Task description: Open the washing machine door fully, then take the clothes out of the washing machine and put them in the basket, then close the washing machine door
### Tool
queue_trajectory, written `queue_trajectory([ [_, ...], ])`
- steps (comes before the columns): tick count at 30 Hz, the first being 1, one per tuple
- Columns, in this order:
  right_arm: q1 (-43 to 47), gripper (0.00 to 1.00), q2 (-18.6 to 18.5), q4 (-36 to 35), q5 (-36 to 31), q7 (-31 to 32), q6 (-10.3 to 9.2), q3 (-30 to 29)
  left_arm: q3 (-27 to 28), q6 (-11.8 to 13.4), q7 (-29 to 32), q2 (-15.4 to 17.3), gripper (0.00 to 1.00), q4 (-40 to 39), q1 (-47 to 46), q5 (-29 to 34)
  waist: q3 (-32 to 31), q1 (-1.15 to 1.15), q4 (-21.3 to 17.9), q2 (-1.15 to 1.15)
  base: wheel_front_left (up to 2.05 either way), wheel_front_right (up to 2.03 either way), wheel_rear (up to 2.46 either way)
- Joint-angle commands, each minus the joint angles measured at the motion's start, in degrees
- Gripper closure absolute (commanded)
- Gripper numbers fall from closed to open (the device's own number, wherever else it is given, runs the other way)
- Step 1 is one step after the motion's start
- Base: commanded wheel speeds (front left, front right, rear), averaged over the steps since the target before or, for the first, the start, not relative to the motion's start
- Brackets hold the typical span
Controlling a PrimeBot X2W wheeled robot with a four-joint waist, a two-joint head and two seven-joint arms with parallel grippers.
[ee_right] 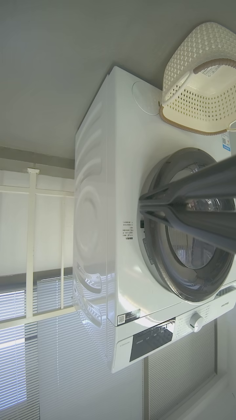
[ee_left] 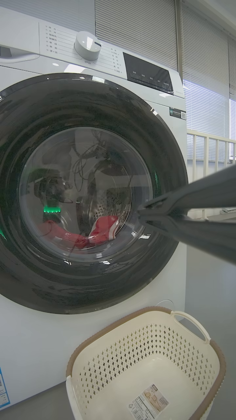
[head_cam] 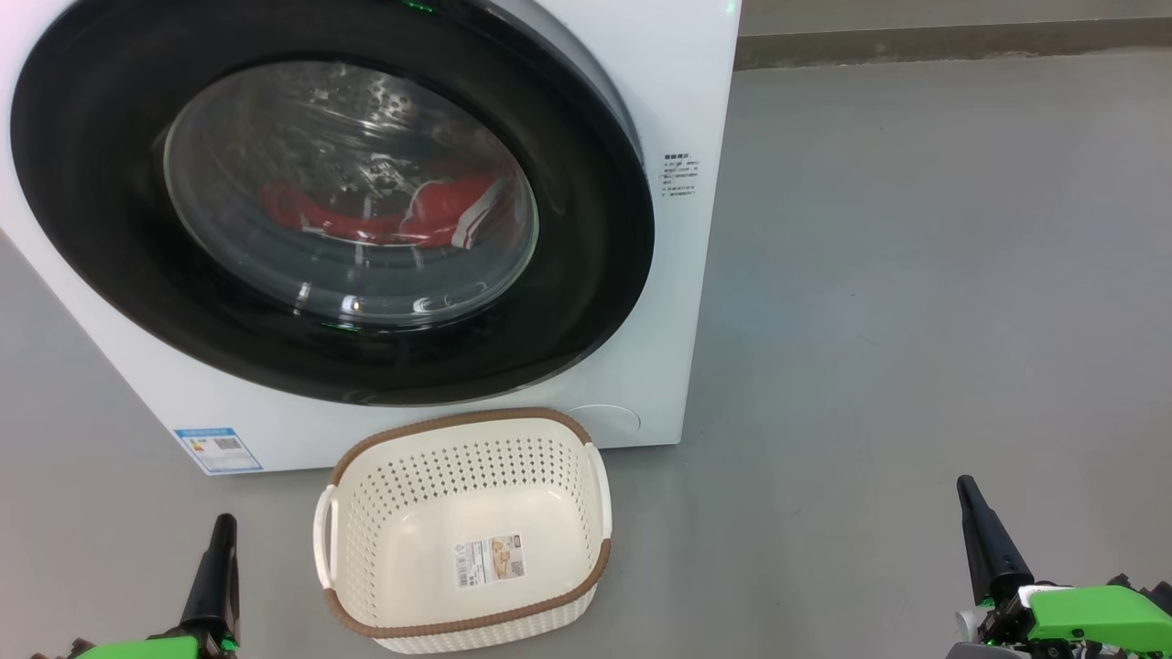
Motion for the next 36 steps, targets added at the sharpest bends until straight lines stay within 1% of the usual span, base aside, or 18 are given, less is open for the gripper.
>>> queue_trajectory([
  [1,-2.56,1.0,-0.25,-1.73,0.27,0.41,-0.05,1.4,1.85,-0.19,0.22,0.94,1.0,-1.45,-2.15,-0.23,0.0,0.0,0.0,0.0,0.0,0.0,0.0],
  [36,-2.56,1.0,-0.25,-1.73,0.27,0.41,-0.05,1.4,1.85,-0.19,0.22,0.94,1.0,-1.45,-2.15,-0.23,0.0,0.0,0.0,0.0,0.0,0.0,0.0],
])
